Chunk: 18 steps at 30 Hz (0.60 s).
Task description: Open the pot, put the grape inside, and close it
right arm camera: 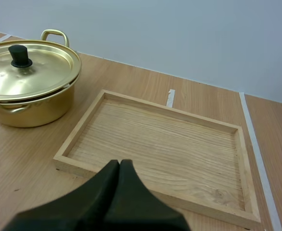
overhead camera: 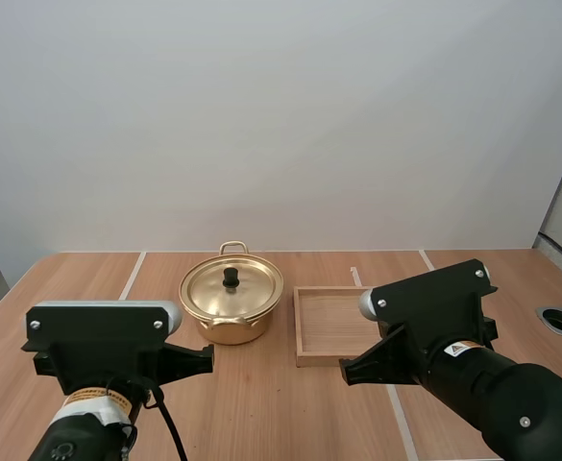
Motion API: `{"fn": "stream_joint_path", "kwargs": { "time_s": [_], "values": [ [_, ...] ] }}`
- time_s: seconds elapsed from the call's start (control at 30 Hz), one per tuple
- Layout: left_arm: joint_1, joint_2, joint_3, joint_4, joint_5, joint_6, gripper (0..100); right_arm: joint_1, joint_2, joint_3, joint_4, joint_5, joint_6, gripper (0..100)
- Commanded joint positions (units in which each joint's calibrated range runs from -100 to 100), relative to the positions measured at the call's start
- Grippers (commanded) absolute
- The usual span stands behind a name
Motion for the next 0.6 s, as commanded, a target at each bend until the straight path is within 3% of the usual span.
{"fn": "stream_joint_path", "kwargs": {
  "time_s": [0.0, 0.17, 0.37, 0.57],
  "values": [
    [0.04, -1.00, 0.00, 0.57, -1.51, 0.12, 0, -0.12, -0.40, 0.37, -0.50, -1.77, -0.55, 0],
    [0.11, -1.00, 0.00, 0.57, -1.93, 0.12, 0, 0.26, -4.36, 1.60, -1.20, -3.40, -0.55, 0],
    [2.63, -1.00, 0.00, 0.57, -1.93, 0.12, 0, 1.14, -11.42, 6.04, -1.77, -10.18, -0.55, 0],
    [2.62, -1.00, 0.00, 0.57, -1.93, 0.12, 0, 1.14, -13.84, 10.13, -1.66, -13.62, -0.55, 0]
  ]
}}
